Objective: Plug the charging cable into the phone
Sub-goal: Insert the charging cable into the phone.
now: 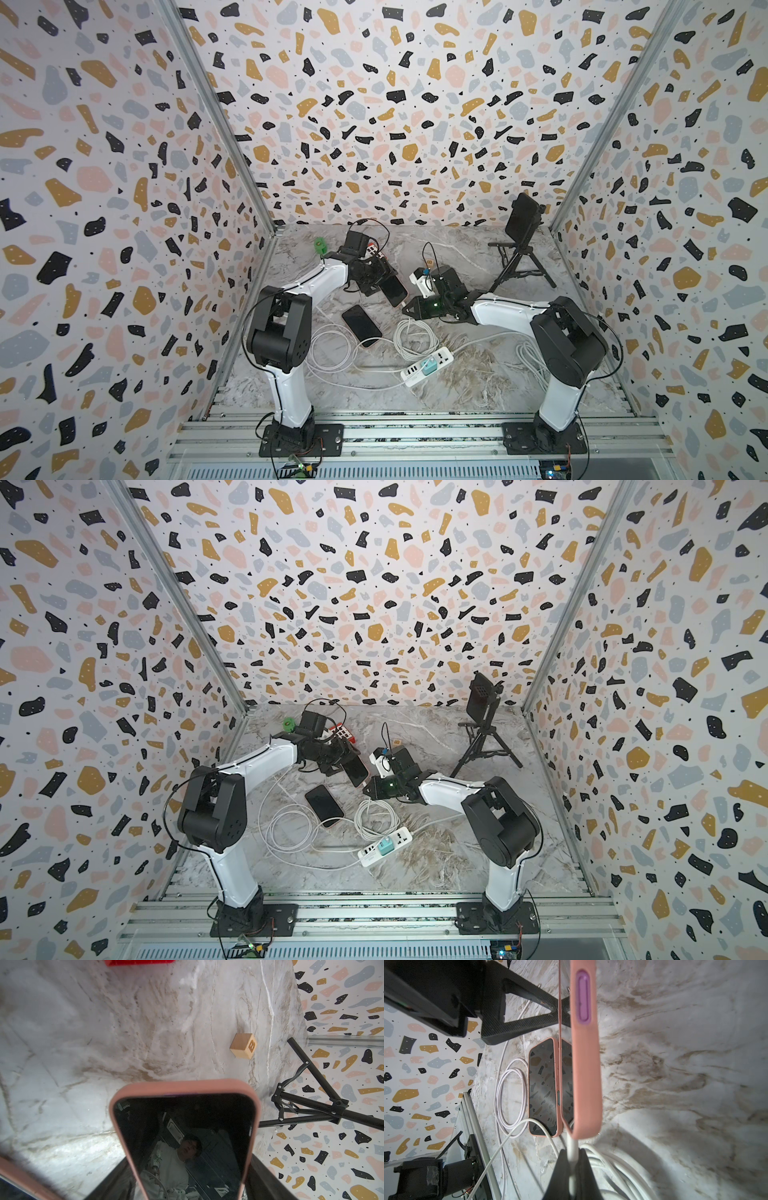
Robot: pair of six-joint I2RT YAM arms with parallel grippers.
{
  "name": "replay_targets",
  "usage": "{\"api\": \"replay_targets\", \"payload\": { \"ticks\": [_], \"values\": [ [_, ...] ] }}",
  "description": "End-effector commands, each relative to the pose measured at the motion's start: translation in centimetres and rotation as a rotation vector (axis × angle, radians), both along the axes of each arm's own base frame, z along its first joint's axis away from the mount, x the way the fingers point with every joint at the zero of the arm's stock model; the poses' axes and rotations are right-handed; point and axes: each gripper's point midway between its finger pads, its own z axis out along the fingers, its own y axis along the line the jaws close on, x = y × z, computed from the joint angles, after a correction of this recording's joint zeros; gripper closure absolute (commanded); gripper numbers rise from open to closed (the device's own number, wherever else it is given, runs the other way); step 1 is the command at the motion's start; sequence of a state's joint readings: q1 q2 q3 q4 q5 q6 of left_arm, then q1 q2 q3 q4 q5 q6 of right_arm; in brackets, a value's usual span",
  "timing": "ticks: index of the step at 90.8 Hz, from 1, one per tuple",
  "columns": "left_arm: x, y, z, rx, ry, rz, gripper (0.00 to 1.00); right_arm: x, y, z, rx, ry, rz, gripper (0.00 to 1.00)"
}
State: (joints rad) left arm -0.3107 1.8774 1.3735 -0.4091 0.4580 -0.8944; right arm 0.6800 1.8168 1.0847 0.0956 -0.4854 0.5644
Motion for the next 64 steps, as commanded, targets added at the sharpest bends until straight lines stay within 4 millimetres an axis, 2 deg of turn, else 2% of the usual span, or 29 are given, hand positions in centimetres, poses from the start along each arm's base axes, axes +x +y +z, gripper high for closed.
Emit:
{"api": "replay_targets", "payload": {
  "ticks": [1,14,26,50,58,64],
  "values": [
    [-3.2,-1.2,0.5,-0.044,0.072,-0.074,0.27,3.7,-0.1,2.8,0.046,-0.157,-0.061,1.00],
    [-3.3,-1.3,0.5,-0.054,0.081,-0.073,0.27,3.9,0.9,4.6,0.117,-0.239,-0.020,1.00],
    [-3.4,-1.5,0.6,-0.067,0.085,-0.070,0.27,4.0,1.3,5.1,0.126,-0.277,0.005,1.00],
    [-3.3,-1.2,1.0,-0.065,0.072,-0.062,0.28,4.2,1.2,3.4,0.079,-0.236,-0.002,1.00],
    [-2.8,-0.8,1.4,-0.056,0.046,-0.051,0.28,3.8,1.0,2.5,0.059,-0.199,0.002,0.94],
    [-2.4,-0.4,1.5,-0.053,0.038,-0.042,0.28,3.3,0.8,2.0,0.044,-0.171,0.013,0.85]
  ]
}}
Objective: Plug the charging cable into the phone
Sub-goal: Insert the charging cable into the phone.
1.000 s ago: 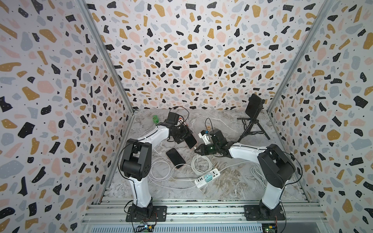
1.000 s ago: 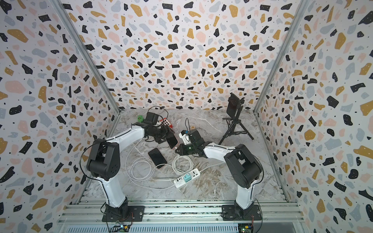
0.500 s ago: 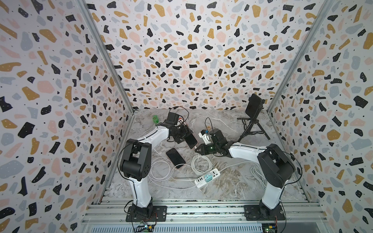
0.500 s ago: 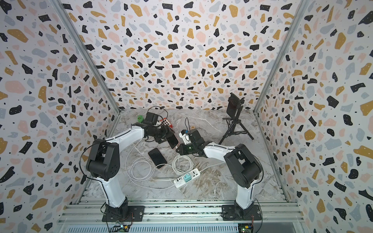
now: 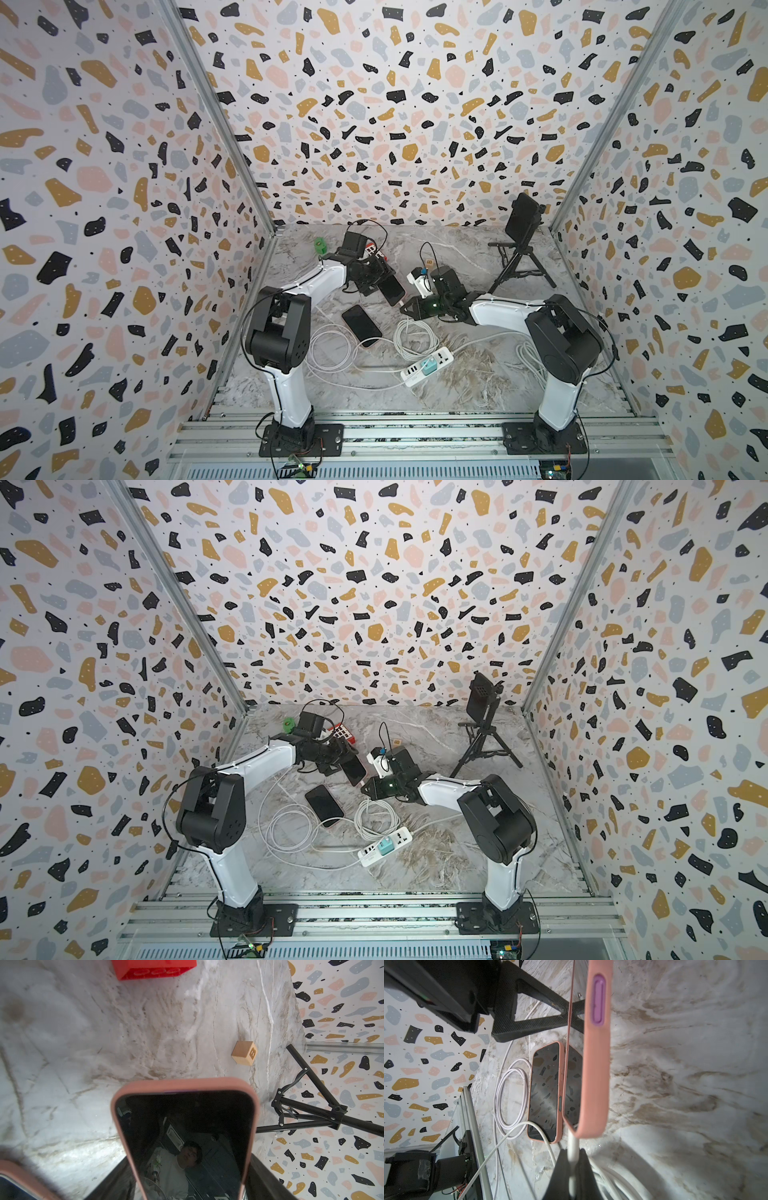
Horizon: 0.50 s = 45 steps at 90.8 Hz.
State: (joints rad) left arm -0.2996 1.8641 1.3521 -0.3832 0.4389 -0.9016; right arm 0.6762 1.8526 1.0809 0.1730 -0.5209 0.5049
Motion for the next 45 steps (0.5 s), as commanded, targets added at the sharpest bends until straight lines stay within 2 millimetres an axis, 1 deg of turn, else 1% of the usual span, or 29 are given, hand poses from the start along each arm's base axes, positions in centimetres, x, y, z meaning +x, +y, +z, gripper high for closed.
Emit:
{"api": "replay_targets", "payload": {
  "ticks": [1,3,9,17,22,24,26,27,29,37,41,45],
  "values": [
    [-2.8,-1.1,1.5,-0.061,0.055,-0.068,0.28,2.8,0.0,2.2,0.018,-0.105,-0.047,0.84],
    [-2.6,-1.0,1.5,-0.060,0.052,-0.065,0.28,2.6,-0.2,2.1,0.016,-0.098,-0.049,0.80],
    [-2.4,-0.6,1.4,-0.055,0.053,-0.057,0.28,2.3,-0.5,2.1,0.013,-0.081,-0.062,0.66],
    [-2.2,-0.4,1.3,-0.051,0.052,-0.051,0.28,1.9,-0.6,2.7,0.029,-0.059,-0.071,0.47],
    [-2.2,-0.3,1.1,-0.052,0.058,-0.050,0.28,1.7,-0.6,3.1,0.042,-0.045,-0.084,0.22],
    [-2.2,-0.4,1.1,-0.055,0.062,-0.050,0.28,1.7,-0.6,3.2,0.047,-0.042,-0.084,0.17],
    [-2.2,-0.4,1.1,-0.056,0.062,-0.048,0.28,1.6,-0.5,3.3,0.050,-0.038,-0.089,0.06],
    [-2.2,-0.4,1.1,-0.057,0.064,-0.048,0.28,1.7,-0.5,3.4,0.050,-0.037,-0.091,0.03],
    [-2.2,-0.4,1.1,-0.058,0.064,-0.048,0.28,1.7,-0.5,3.5,0.054,-0.034,-0.096,0.01],
    [-2.2,-0.4,1.0,-0.058,0.064,-0.045,0.28,2.1,-0.2,3.9,0.065,-0.015,-0.119,0.00],
    [-2.2,-0.4,1.1,-0.057,0.063,-0.045,0.28,2.3,0.0,3.9,0.071,0.005,-0.138,0.01],
    [-2.2,-0.4,1.1,-0.056,0.060,-0.044,0.28,2.6,0.3,3.8,0.079,0.020,-0.165,0.04]
  ]
}}
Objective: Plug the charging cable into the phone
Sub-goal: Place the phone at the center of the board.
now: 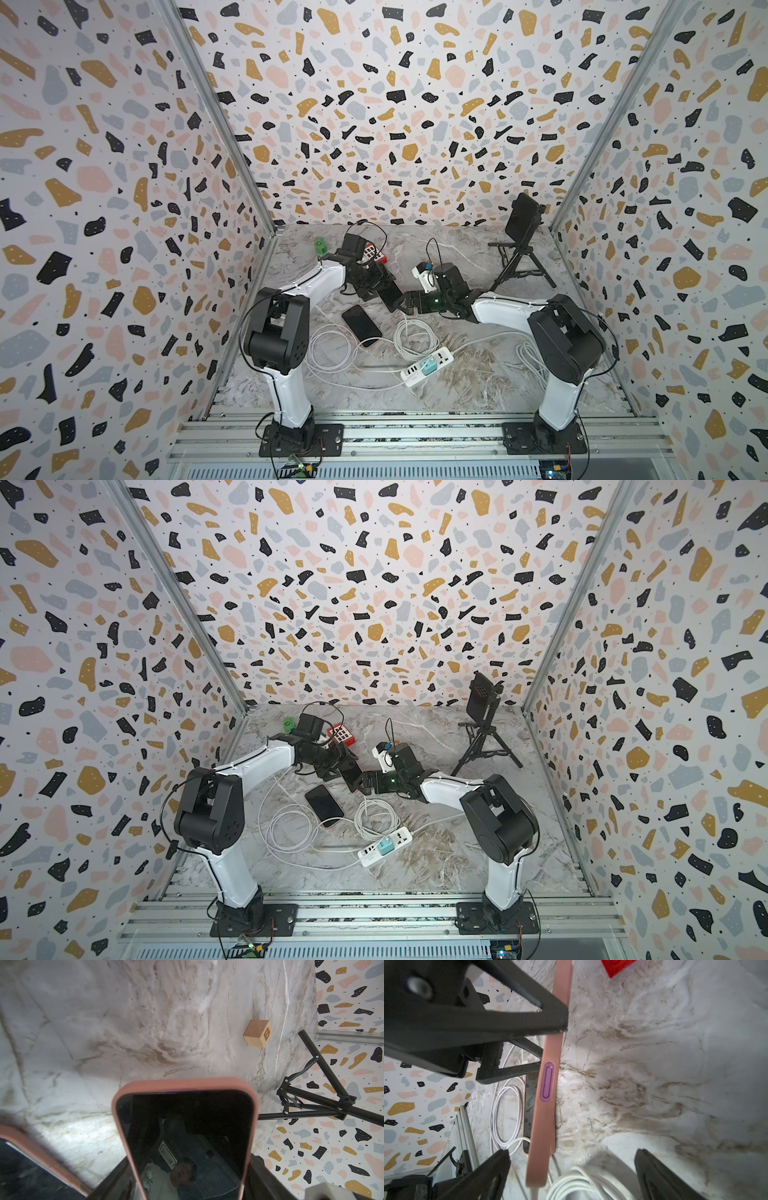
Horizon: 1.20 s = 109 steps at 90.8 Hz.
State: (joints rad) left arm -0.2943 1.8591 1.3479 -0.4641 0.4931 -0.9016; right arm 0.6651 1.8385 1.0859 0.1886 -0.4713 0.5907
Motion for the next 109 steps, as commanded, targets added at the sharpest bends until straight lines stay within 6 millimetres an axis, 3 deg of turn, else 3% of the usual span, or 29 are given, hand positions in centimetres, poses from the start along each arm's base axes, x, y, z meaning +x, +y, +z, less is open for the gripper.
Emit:
{"api": "replay_targets", "payload": {
  "ticks": [1,23,35,43,51,62,81,109],
  "values": [
    [-0.3,-0.4,1.6,-0.038,-0.031,-0.019,0.28,1.3,0.9,2.9,0.062,0.001,-0.073,0.05],
    [-0.4,-0.3,1.5,-0.035,-0.030,-0.020,0.27,2.3,3.5,2.9,0.141,0.056,-0.158,0.25],
    [-0.4,-0.1,1.3,-0.029,-0.025,-0.018,0.27,2.8,4.0,2.4,0.148,0.076,-0.176,0.41],
    [-0.4,-0.4,1.6,-0.042,-0.029,-0.026,0.29,2.8,4.4,2.1,0.149,0.085,-0.164,0.56],
    [-0.3,-0.3,1.7,-0.043,-0.031,-0.025,0.29,2.9,4.7,1.6,0.149,0.109,-0.159,0.79],
    [-0.2,-0.8,2.1,-0.082,-0.032,-0.042,0.25,3.1,4.3,1.6,0.151,0.112,-0.177,0.83],
    [0.6,-0.4,3.8,-0.081,-0.084,-0.064,0.08,5.5,0.5,1.2,0.179,0.125,-0.310,0.84],
    [1.2,1.4,4.7,-0.028,-0.160,-0.101,0.05,10.5,-8.1,0.5,0.133,0.049,-0.580,0.86]
  ]
}}
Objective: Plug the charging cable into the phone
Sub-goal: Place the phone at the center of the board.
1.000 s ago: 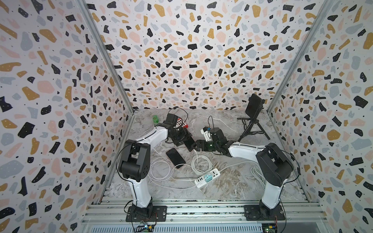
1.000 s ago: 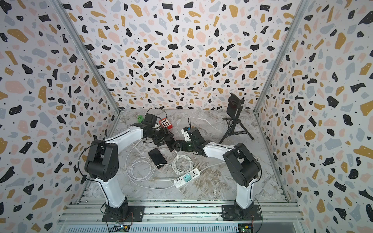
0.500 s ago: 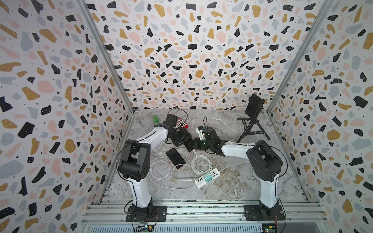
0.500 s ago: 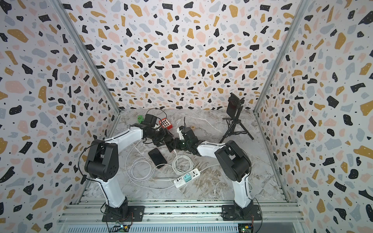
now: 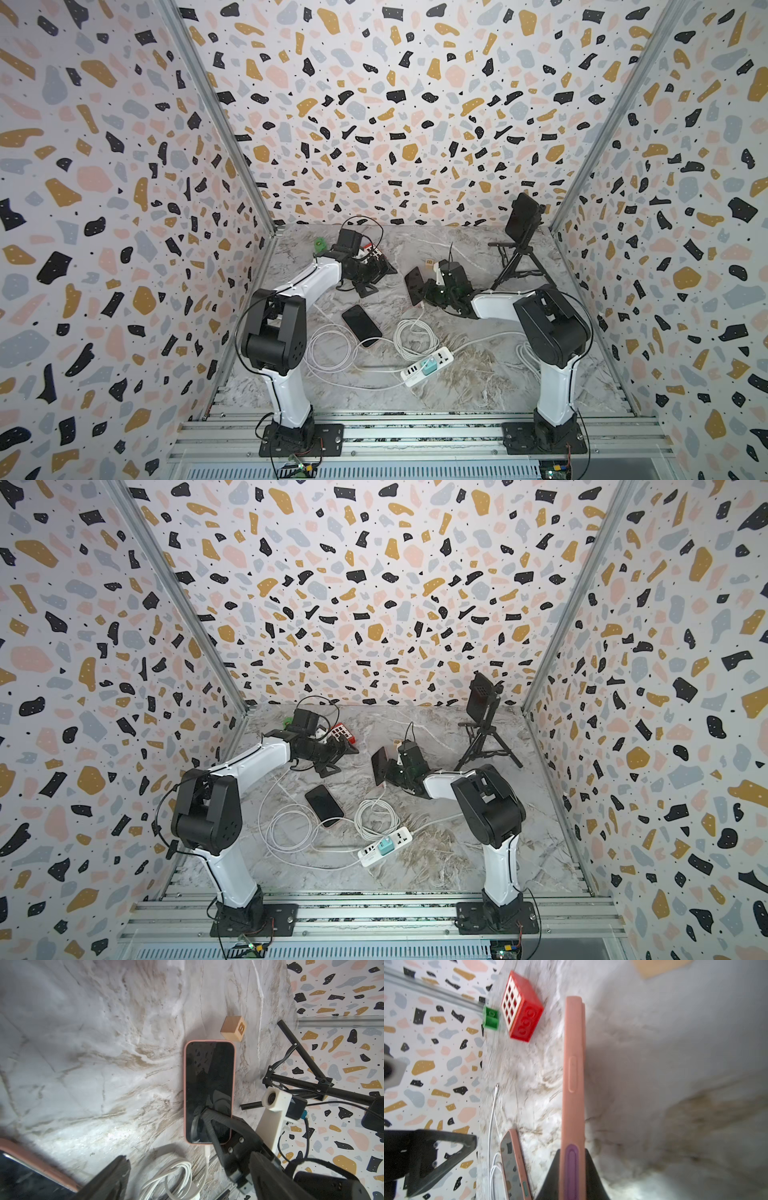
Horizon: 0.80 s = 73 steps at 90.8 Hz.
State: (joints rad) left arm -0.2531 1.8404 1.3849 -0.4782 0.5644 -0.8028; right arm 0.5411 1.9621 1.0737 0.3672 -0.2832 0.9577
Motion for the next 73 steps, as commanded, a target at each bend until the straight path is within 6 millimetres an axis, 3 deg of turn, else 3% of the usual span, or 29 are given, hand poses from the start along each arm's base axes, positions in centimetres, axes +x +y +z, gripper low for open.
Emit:
{"api": "replay_targets", "payload": {
  "ticks": [1,21,31,39,58,73],
  "values": [
    [0.3,1.0,2.2,0.016,-0.078,-0.031,0.05,2.6,-2.9,4.3,0.015,-0.121,-0.118,0.86],
    [0.1,3.1,1.4,0.044,-0.085,-0.039,0.04,4.7,-9.0,3.7,-0.042,-0.115,-0.223,0.85],
    [0.0,3.8,1.1,0.063,-0.104,-0.049,0.04,5.4,-10.8,3.8,-0.073,-0.123,-0.253,0.85],
    [-0.1,4.2,0.8,0.094,-0.125,-0.061,0.04,5.6,-10.8,3.6,-0.094,-0.124,-0.245,0.84],
    [0.0,5.4,-0.4,0.170,-0.166,-0.093,0.04,6.0,-10.1,1.0,-0.014,-0.084,-0.265,0.77],
    [0.0,6.4,0.2,0.247,-0.258,-0.158,0.04,6.1,-10.0,-0.2,-0.009,-0.077,-0.267,0.65]
  ]
}}
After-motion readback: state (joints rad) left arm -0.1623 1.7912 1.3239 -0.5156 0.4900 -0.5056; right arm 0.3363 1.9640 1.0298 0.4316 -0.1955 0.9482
